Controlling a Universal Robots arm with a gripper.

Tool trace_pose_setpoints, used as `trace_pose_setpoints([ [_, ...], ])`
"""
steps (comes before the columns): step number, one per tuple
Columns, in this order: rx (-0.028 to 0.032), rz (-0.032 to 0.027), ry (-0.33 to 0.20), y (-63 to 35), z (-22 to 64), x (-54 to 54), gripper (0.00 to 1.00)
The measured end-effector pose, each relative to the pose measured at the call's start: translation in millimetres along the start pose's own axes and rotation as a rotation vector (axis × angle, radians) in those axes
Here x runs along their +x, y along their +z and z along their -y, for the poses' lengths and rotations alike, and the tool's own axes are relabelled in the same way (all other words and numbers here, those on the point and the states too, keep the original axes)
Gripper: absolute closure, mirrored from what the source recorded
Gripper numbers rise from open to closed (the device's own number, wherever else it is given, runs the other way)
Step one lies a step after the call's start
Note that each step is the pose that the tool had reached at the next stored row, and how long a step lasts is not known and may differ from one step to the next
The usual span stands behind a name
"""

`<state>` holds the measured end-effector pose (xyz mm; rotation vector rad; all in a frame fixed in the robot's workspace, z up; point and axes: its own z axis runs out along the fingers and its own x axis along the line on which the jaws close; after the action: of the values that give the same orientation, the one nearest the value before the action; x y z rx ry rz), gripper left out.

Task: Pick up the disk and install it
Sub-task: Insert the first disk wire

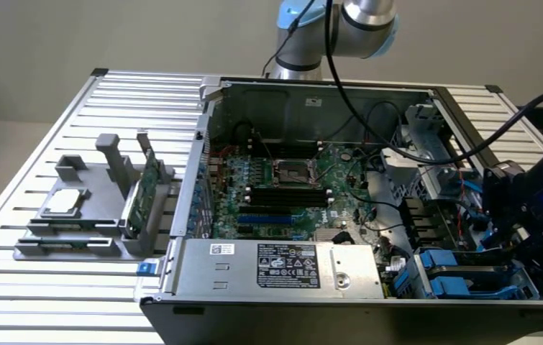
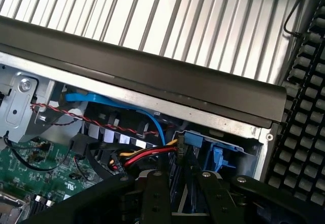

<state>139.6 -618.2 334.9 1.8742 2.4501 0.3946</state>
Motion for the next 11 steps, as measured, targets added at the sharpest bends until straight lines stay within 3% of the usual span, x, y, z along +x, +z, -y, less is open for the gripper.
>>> trace_pose_setpoints([
  [8,-0.0077,0.0119,0.059,0.7,0.2,-0.1,0.73],
  [11,-0.0098,0.0172,0.084,0.6,0.2,0.0,0.81],
])
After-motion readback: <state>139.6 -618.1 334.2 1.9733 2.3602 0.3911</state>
